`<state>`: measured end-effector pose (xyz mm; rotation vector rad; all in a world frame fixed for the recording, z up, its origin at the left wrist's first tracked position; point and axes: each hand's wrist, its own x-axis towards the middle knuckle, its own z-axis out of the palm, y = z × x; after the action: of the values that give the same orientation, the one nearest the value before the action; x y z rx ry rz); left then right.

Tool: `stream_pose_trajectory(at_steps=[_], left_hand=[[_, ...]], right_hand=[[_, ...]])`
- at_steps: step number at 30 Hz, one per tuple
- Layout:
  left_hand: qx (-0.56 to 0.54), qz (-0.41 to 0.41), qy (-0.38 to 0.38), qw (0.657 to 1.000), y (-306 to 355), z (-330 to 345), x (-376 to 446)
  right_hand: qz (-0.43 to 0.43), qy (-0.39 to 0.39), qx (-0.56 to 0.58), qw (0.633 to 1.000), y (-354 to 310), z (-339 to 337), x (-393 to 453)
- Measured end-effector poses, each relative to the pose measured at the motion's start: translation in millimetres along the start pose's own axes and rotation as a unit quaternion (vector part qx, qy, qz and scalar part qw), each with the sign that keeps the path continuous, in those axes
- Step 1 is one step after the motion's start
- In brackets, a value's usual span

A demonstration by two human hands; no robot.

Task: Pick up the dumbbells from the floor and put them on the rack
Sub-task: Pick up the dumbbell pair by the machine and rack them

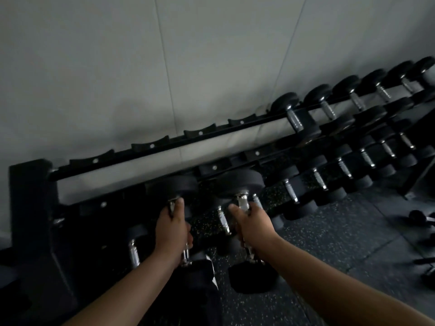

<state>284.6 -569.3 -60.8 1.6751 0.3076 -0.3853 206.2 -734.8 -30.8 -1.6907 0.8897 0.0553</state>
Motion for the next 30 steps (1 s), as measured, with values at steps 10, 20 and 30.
stream_pose_trajectory(at_steps=[10,20,30], left_hand=[[0.000,-0.015,-0.038,0.999,40,107,102],[-0.006,-0.045,0.005,0.999,70,185,173],[-0.001,-0.062,0.088,0.994,76,230,251]], right_hand=[[0.002,0.046,-0.034,0.998,-39,-59,134],[0.015,-0.010,-0.016,1.000,-67,-96,249],[0.005,-0.085,-0.055,0.995,-85,-108,356]])
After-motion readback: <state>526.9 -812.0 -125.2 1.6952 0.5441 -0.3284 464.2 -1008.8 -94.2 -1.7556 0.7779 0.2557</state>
